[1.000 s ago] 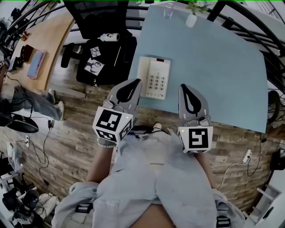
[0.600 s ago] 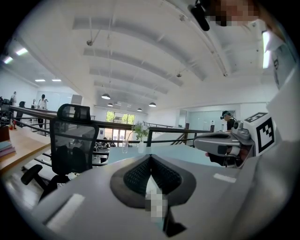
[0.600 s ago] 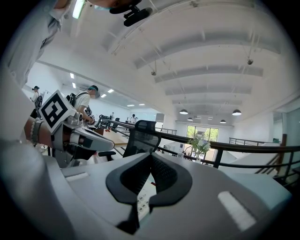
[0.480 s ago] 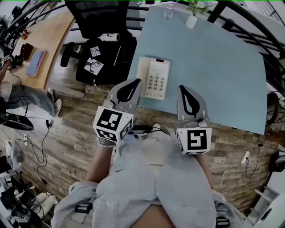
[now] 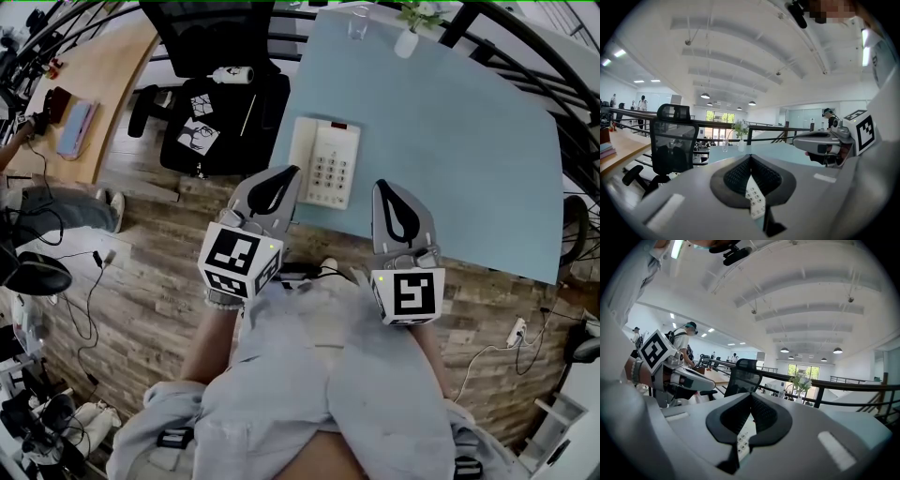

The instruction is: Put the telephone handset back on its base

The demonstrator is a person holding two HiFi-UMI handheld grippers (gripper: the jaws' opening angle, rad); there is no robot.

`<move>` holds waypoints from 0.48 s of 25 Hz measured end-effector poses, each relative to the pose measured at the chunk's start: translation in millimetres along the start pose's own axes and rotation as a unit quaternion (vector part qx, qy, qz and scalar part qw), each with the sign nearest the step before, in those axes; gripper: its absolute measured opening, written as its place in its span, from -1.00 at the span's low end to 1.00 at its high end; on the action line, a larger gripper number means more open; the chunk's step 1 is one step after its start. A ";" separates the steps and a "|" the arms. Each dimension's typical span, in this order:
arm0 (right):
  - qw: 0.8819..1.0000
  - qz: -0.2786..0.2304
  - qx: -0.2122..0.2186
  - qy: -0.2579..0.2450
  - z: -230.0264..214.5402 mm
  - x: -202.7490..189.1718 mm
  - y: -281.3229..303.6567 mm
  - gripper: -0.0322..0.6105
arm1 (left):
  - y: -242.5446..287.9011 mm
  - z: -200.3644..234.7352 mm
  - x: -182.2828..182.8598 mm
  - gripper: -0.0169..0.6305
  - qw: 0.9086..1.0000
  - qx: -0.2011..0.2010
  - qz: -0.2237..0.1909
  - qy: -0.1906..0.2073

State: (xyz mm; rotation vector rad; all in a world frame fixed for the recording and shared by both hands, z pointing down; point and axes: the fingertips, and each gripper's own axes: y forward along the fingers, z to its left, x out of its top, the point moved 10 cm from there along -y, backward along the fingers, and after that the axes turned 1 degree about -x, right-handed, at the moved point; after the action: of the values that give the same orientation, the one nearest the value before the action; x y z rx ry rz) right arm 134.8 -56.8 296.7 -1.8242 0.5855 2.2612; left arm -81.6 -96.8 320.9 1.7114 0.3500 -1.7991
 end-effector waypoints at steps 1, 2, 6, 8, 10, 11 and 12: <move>1.000 0.001 0.000 0.000 0.2 -0.5 -0.1 -0.88 | 0.1 0.2 -0.3 -0.94 1.000 0.000 0.000 0.000; 1.000 0.002 0.000 -0.001 0.3 -0.8 -0.1 -0.88 | 0.3 0.6 -0.5 -0.94 1.000 -0.001 0.000 0.000; 1.000 0.000 0.000 0.001 1.6 -3.2 -0.2 -0.88 | 1.0 1.7 -0.2 -0.94 1.000 -0.002 0.000 0.000; 1.000 -0.003 -0.002 0.003 1.7 -4.0 0.0 -0.88 | 1.4 1.4 -0.1 -0.94 1.000 -0.003 -0.001 -0.002; 1.000 -0.001 -0.002 0.001 1.9 -3.6 0.7 -0.88 | 1.7 1.1 -0.4 -0.94 1.000 -0.004 -0.001 -0.003; 1.000 -0.001 -0.001 0.002 2.2 -3.9 1.0 -0.88 | 1.8 1.1 -0.7 -0.94 1.000 -0.005 -0.001 -0.004; 1.000 -0.001 -0.001 0.003 2.5 -4.5 1.3 -0.88 | 1.7 1.2 -0.7 -0.94 1.000 -0.005 0.000 -0.004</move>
State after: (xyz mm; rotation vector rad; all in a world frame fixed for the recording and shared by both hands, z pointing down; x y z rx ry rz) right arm 133.1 -56.5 301.7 -1.8324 0.5814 2.2560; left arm -81.6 -98.6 322.2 1.6971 0.3554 -1.8002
